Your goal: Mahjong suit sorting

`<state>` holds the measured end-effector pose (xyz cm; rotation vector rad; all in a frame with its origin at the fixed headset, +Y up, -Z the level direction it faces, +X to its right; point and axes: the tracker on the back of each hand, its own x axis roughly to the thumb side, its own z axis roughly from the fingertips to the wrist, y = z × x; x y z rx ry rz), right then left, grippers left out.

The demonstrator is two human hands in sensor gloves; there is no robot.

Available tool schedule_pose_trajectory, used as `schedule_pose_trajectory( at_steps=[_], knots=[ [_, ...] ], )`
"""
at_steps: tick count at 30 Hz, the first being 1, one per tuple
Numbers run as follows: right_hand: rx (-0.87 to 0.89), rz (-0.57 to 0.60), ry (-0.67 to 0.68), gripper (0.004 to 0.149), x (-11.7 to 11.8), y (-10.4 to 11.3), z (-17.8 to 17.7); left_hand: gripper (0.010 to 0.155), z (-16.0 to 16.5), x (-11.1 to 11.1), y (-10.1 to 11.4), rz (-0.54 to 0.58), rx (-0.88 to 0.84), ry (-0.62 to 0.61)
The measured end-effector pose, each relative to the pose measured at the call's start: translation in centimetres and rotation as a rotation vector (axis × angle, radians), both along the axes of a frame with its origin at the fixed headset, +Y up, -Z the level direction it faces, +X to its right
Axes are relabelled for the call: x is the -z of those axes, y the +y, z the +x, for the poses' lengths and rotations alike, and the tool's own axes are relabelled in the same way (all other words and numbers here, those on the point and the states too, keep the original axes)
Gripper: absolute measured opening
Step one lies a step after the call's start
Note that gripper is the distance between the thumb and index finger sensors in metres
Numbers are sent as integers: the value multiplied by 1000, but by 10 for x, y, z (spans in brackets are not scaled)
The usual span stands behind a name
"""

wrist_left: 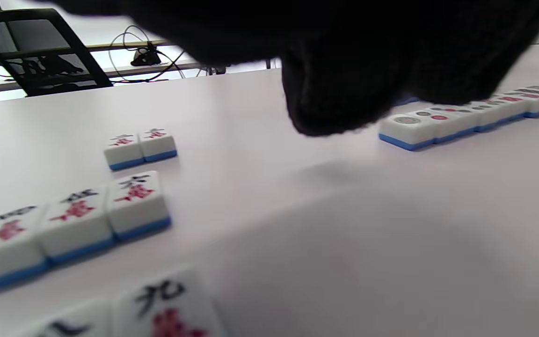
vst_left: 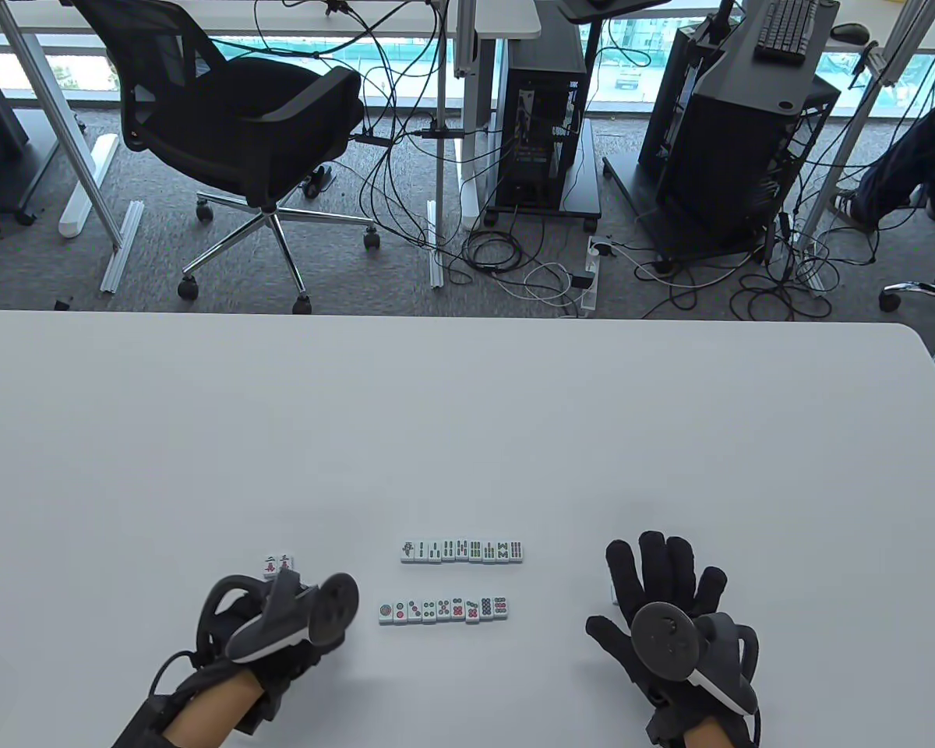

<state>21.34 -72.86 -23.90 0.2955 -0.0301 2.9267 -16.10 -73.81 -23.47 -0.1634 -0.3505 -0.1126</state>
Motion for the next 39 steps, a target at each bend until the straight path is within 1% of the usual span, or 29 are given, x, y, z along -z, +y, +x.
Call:
schedule_pose_trajectory(
  at_steps=[4,8,10,14,16,18,19,22,23,25,27,29,31,34,39],
  knots=[
    [-14,-4,10,84,-1,-1,-3,62,29,-19,-15,13,52,-102],
    [-6,0,15,84,-1,-1,-4,62,41,-25,-24,51,149,-148],
    [-5,3,15,84,-1,-1,-4,63,43,-25,-26,61,150,-147],
    [-9,1,18,84,-1,-2,-5,66,39,-24,-25,31,131,-116],
    [-9,1,20,84,-1,-2,-5,67,34,-24,-20,38,126,-100],
    [-6,3,20,84,-1,-2,-5,66,27,-23,-9,69,109,-77],
    [-6,3,19,84,-1,-2,-5,66,22,-20,-1,74,101,-67],
    [-8,1,15,84,-1,-2,-4,63,3,-8,18,1,106,-6],
    [-7,-1,14,84,-1,-2,-4,62,-3,-3,22,-4,111,8],
    [-7,-2,11,84,-1,-2,-4,61,-24,14,30,22,142,78],
    [-8,-1,9,84,-1,-2,-4,61,-39,26,33,51,156,143],
    [-9,-1,9,84,-1,-2,-3,60,-51,39,29,40,184,218],
    [-12,-1,9,84,-1,-2,-3,60,-59,49,22,55,249,257],
    [-10,-1,9,84,-1,-2,-3,61,-66,61,10,65,292,303],
    [-13,-6,7,84,-1,-2,-3,63,-63,74,-12,46,395,310]
  ],
)
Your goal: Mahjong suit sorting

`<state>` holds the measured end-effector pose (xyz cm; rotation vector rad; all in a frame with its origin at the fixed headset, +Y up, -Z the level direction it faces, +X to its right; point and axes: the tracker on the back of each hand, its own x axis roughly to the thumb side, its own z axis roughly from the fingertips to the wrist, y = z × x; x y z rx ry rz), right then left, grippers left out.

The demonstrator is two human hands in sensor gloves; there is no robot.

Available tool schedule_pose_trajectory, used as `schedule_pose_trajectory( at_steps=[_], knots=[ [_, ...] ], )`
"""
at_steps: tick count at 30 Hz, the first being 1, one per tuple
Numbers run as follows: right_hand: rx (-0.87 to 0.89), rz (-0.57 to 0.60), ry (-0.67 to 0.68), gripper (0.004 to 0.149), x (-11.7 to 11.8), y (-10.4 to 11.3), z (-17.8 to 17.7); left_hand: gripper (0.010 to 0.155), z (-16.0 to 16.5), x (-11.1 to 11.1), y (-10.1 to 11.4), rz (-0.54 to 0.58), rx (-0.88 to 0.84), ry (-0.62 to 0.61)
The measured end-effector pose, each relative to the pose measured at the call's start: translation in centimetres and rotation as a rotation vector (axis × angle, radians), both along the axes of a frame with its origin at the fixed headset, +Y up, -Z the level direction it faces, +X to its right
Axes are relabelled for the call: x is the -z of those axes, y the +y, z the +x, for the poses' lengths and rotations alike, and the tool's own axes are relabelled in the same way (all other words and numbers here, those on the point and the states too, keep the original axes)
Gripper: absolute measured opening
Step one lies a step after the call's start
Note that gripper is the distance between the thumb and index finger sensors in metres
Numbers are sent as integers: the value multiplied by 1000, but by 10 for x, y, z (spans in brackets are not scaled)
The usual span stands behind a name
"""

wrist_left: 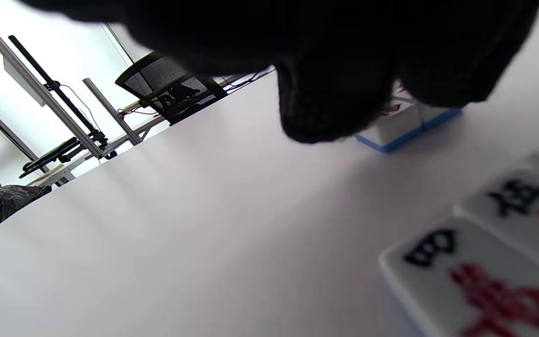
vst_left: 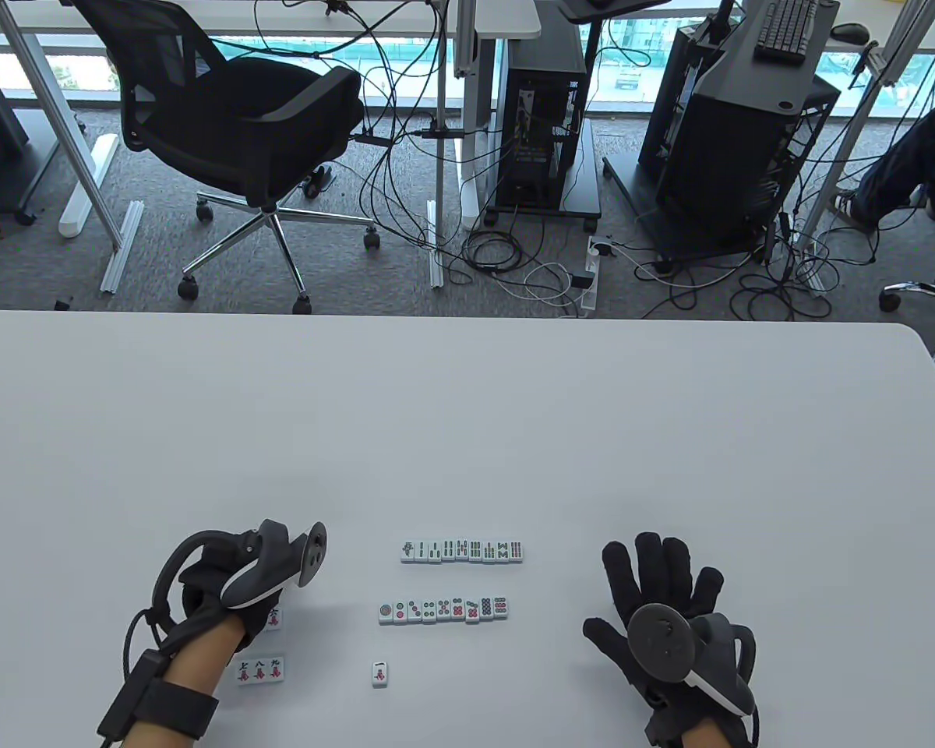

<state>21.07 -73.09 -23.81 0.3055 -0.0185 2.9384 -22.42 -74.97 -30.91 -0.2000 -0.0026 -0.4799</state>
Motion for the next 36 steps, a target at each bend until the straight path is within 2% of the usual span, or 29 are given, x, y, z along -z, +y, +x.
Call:
schedule_pose_trajectory(
  at_steps=[4,10,15,18,22,26,30,36],
  knots=[
    [2,0,-5,84,0,0,1,61,3,6,-14,-27,84,16],
    [-1,-8,-5,84,1,-1,2,58,-2,8,-15,-42,-18,31],
    [-3,-6,-4,84,1,-1,2,59,-16,7,-6,-16,-89,77],
    [4,-3,-3,84,1,-1,2,61,-14,-1,10,43,-143,52],
    [-3,-9,-4,84,2,-2,2,62,11,-21,31,72,-262,-64],
    [-3,-4,-3,84,1,-1,1,62,52,-46,38,53,-335,-227],
    [-3,2,1,84,1,-1,0,62,93,-72,29,14,-324,-381],
    [-3,1,10,84,1,-2,-1,62,121,-85,5,-149,-332,-442]
  ],
)
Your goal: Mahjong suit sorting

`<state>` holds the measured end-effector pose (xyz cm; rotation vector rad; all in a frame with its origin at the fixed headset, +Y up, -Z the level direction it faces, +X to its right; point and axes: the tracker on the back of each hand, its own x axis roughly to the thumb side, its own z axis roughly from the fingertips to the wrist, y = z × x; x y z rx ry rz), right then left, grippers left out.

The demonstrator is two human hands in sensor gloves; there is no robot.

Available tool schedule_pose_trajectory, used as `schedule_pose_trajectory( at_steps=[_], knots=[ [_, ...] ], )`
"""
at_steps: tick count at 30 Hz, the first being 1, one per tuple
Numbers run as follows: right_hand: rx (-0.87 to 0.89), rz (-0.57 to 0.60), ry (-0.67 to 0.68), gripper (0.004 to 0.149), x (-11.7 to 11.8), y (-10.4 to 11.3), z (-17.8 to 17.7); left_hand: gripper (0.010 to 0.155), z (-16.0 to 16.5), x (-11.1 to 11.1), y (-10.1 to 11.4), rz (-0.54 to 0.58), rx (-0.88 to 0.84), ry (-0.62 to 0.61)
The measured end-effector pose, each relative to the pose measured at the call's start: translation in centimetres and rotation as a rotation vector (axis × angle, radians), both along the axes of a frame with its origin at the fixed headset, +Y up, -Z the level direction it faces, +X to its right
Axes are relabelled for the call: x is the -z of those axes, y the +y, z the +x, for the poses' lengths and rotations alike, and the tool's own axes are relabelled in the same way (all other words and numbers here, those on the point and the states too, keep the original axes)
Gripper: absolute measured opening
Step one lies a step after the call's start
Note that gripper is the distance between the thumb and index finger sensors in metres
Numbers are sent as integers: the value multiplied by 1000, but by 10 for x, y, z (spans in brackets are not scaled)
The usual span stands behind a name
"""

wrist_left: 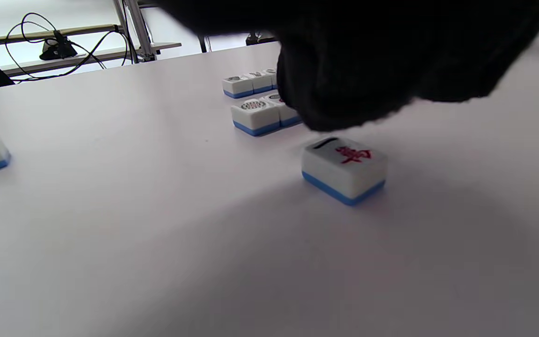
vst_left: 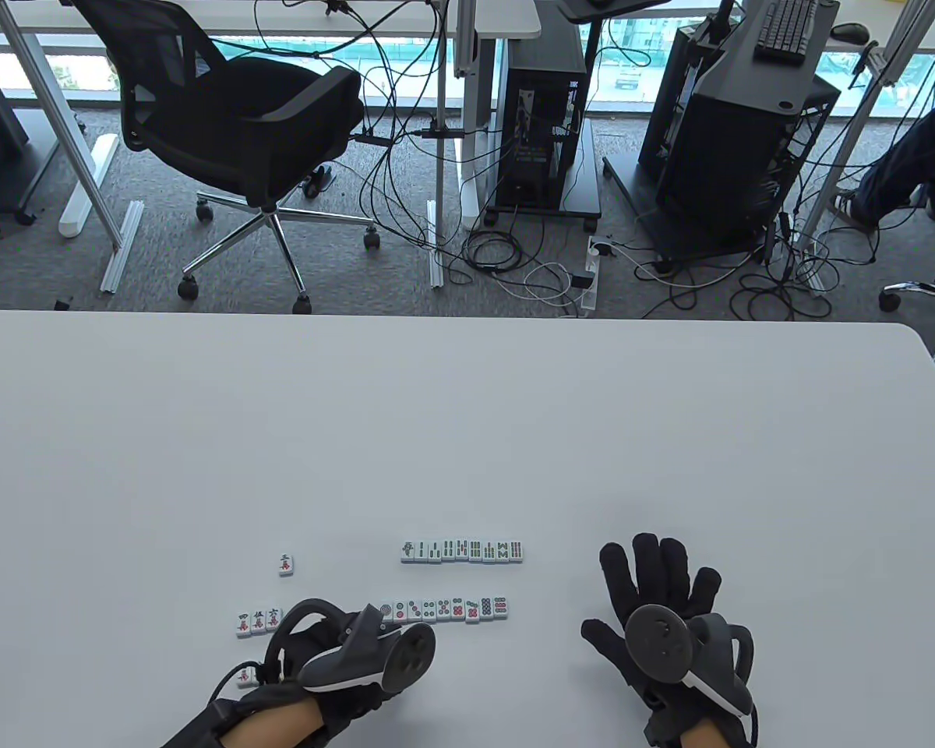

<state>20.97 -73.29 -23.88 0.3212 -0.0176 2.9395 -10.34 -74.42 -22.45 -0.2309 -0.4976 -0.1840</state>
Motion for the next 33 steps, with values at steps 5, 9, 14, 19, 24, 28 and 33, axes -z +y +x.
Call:
schedule_pose_trajectory(
  at_steps=[5,9,14,19,24,28,33],
  knots=[
    [9,5,0,84,0,0,0,62,6,-2,-10,48,83,-25],
    [6,3,2,84,0,0,-1,62,6,-4,-15,84,119,-35],
    [4,2,2,84,-1,0,-1,64,5,-4,-14,57,114,-21],
    [6,3,1,84,0,-1,-1,65,-7,0,8,91,50,33],
    [5,0,-1,84,0,-1,0,63,-41,26,41,144,13,171],
    [1,0,-2,84,0,-1,0,63,-71,54,49,154,40,307],
    [11,3,-2,84,0,0,0,61,-99,77,41,172,14,445]
  ],
)
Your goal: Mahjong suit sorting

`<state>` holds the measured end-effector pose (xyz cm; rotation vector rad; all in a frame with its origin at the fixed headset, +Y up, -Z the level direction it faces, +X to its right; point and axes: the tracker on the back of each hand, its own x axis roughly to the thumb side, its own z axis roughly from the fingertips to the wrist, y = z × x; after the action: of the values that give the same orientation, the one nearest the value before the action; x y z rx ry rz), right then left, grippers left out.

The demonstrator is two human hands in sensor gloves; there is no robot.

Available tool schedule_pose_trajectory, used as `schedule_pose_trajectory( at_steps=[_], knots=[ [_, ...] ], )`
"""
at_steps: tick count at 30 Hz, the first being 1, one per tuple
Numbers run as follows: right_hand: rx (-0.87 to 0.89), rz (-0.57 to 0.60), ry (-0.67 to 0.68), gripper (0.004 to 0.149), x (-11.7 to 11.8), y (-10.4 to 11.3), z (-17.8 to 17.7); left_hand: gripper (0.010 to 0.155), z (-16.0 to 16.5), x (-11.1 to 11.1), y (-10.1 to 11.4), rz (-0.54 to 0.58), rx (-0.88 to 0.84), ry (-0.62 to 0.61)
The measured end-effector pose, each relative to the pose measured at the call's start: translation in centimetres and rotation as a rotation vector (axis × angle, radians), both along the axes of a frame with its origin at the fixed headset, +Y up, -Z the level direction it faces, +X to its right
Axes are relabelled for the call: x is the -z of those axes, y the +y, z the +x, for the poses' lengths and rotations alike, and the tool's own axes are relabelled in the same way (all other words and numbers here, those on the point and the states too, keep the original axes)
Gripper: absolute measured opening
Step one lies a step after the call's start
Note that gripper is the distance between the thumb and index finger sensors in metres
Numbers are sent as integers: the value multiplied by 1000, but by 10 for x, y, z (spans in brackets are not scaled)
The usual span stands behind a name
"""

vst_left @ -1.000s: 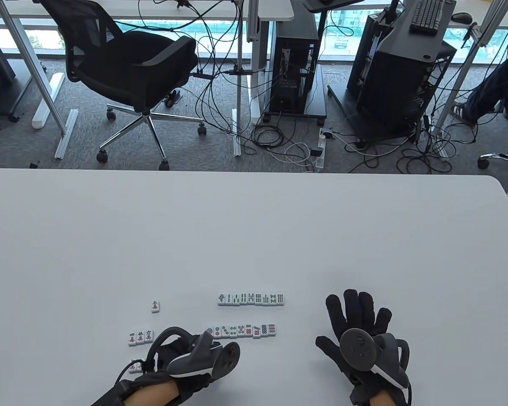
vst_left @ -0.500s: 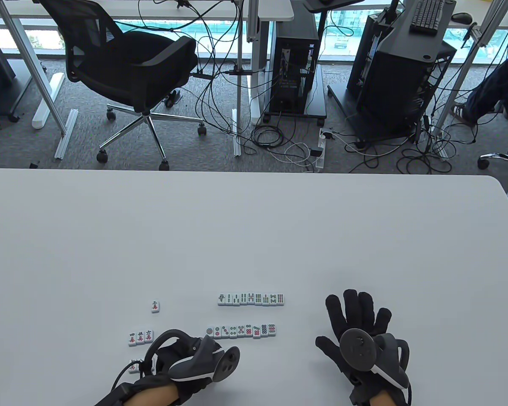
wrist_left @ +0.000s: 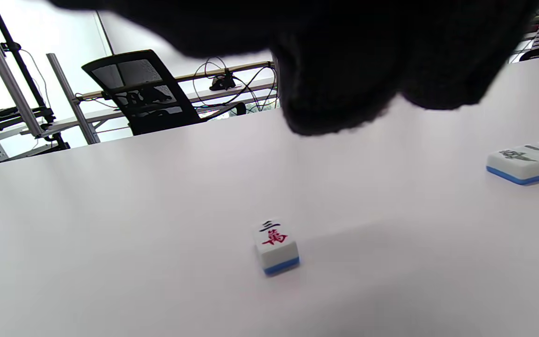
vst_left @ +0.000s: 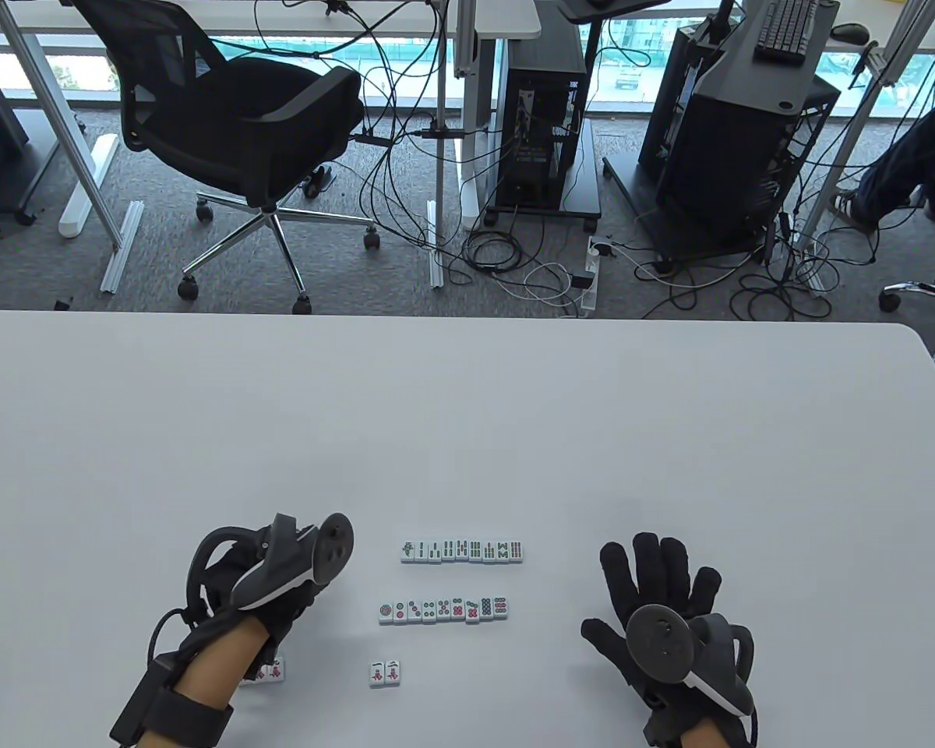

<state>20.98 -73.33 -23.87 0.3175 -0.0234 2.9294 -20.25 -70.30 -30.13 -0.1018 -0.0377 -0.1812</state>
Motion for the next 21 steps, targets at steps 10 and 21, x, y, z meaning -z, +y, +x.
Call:
schedule_pose_trajectory(
  at_steps=[10,21],
  knots=[
    [2,-2,-5,84,0,0,1,62,-17,20,-46,-106,131,82],
    [-13,-16,-10,84,1,-1,2,60,-28,25,-60,-157,58,94]
  ],
)
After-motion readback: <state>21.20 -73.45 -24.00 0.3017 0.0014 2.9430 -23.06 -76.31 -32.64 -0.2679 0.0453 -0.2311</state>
